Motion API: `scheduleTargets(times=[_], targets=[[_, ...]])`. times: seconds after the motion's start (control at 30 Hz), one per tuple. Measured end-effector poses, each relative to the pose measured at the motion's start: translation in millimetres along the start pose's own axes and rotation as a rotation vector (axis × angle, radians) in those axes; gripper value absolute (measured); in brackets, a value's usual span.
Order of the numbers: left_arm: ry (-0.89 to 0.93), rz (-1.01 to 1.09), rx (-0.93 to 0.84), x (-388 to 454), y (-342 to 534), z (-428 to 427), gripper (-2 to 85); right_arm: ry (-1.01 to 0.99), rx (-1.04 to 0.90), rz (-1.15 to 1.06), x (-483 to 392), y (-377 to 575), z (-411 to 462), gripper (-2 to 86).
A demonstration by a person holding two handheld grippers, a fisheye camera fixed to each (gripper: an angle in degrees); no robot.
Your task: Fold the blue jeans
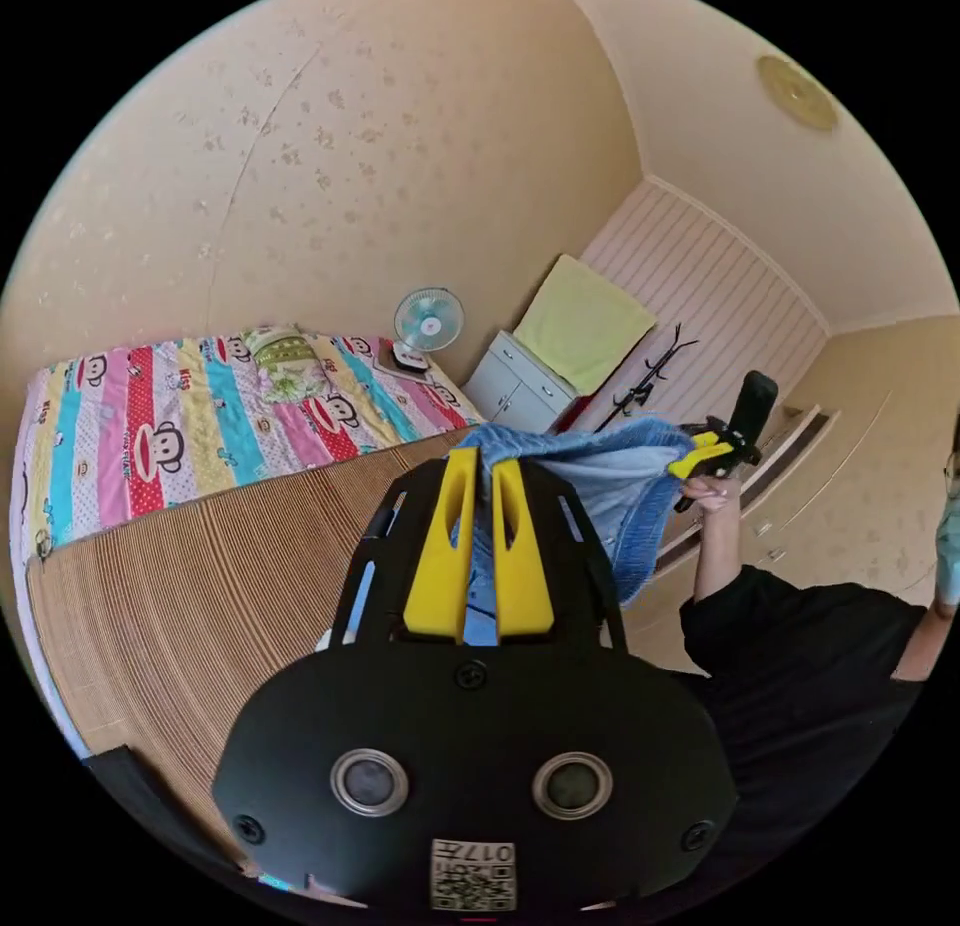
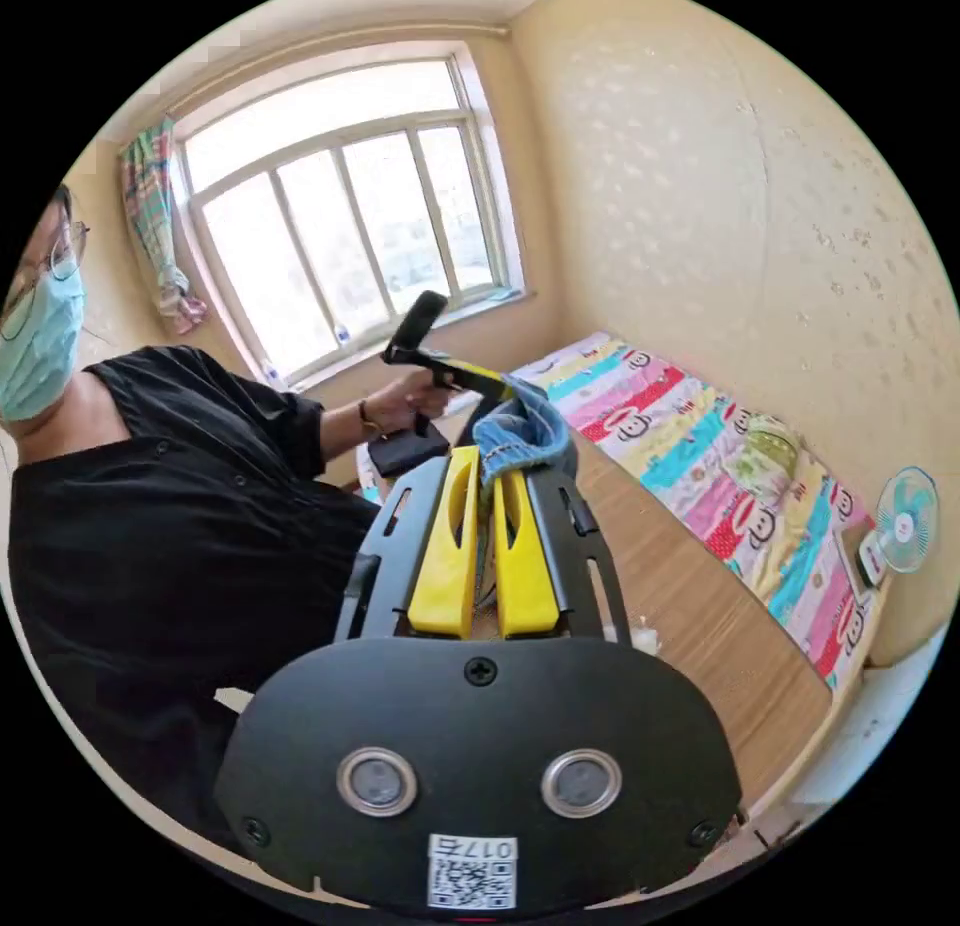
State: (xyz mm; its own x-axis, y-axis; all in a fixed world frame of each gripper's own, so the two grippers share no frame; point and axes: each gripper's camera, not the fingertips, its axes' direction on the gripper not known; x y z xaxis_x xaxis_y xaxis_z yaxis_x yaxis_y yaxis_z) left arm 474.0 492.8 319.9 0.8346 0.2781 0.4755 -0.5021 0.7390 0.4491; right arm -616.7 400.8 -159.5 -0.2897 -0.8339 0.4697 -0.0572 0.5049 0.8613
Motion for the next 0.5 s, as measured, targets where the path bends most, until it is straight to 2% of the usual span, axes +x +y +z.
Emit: scheduleTargets(times=[0.03, 0.07, 0.1, 0.23, 0.4, 0.5], targets=[[0.124, 0.038, 0.086, 9, -5, -17, 0.4, 0.094, -0.049, 0.026, -1, 1, 4, 2.3], [0.168, 0.062, 0.088, 15, -10, -19, 0.3, 0.258, -0.132, 0.046, -6, -1, 14, 2.7], [0.191, 0.099, 0.052, 29, -19, -20, 0.1, 0.322, -0.143, 0.026, -16, -4, 19, 3.0], [-0.031, 0.243, 0.026, 80, -35, -34, -0.3, 0.386, -0.061, 0.085, -35, -22, 18, 3.4], [0.054, 0.312, -0.003, 103, -29, -41, -0.5, 0.323, -0.026, 0.034, -56, -25, 21, 5.1], [0.114, 0.301, -0.010, 107, -20, -39, -0.6, 0.287, 0.022, 0.070, -65, -19, 16, 10.2]])
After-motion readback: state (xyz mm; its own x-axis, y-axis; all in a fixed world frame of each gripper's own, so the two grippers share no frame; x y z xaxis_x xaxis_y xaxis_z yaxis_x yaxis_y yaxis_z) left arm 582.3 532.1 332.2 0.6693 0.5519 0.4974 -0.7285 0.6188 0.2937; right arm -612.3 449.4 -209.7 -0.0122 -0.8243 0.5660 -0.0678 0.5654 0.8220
